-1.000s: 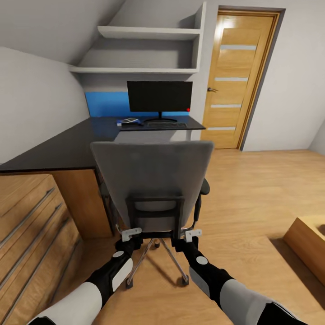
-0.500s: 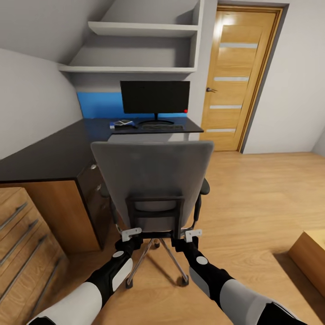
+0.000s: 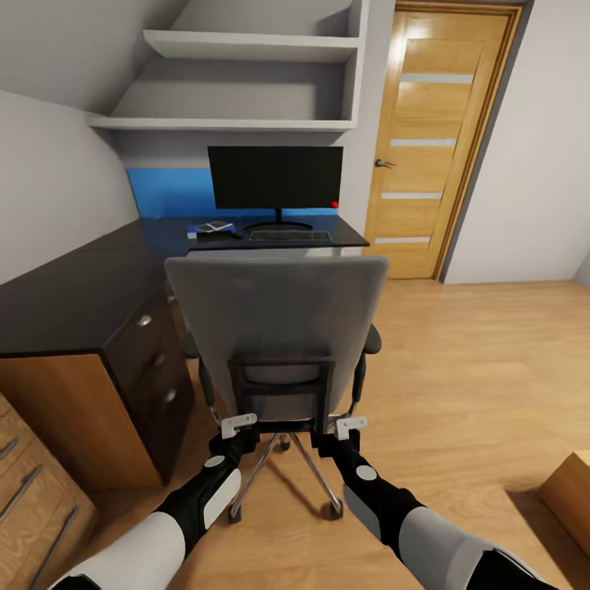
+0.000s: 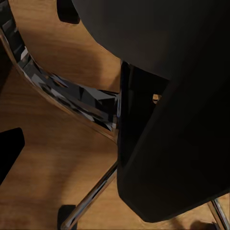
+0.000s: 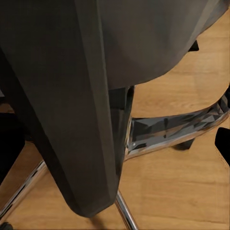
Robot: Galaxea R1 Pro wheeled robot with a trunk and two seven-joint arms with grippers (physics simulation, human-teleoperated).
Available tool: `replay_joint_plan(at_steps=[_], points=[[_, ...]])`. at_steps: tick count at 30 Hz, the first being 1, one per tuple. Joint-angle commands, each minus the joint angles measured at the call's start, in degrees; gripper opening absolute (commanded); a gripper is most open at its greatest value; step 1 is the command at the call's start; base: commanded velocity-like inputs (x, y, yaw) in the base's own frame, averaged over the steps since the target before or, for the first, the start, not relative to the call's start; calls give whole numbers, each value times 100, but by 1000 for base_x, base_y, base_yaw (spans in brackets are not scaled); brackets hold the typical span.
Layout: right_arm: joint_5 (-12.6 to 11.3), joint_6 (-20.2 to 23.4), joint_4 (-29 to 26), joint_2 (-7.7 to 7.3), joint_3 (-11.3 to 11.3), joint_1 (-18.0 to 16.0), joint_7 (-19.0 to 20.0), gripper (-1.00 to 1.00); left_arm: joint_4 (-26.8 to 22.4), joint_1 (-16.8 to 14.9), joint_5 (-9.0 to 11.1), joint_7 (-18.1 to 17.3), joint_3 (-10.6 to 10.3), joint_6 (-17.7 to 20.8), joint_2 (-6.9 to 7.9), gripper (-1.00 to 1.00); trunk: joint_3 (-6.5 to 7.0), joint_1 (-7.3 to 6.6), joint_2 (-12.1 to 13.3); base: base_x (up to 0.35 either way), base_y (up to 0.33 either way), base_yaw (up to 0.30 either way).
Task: In the bedroom, organize the workspace by keeping the computer under the desk, ensuring the monitor is on the desk, placing the keyboard on the desk next to the monitor, placing the mouse on the desk next to the keyboard, moving the folder from the swivel chair onto the desk next to the mouse, stacking the notebook on top of the folder with the pen on top of the notebook, and positioning the swivel chair next to the desk.
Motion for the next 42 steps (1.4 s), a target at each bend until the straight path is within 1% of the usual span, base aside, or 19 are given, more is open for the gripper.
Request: replay_joint_plan(at_steps=[1,13,17,21,30,42], points=[[-51,-31,4,-6,4,-8,-52,100,-3,-8,27,49,-33,-33,6,100,-4,2,-2,321,-11,0],[-51,-33,6,-10,1,-8,-59,100,1,-8,44,44,-28,-33,15,100,-4,2,-2,321,-2,0],[-51,-33,5,-2,2,-8,-73,100,89,-8,32,40,-29,-34,15,100,-4,2,-2,321,0,25],[-51,-33,5,-1,7,-8,-77,100,111,-8,28,39,-27,-33,15,100,-4,2,-2,321,0,129],[-51,-33,11,11,1,-8,-70,100,123,-8,35,47,-30,-41,15,100,-4,2,-2,321,-40,226],[-51,-33,10,8,1,-8,-69,100,124,-8,30,48,-33,-42,9,100,-4,2,-2,321,-83,20]])
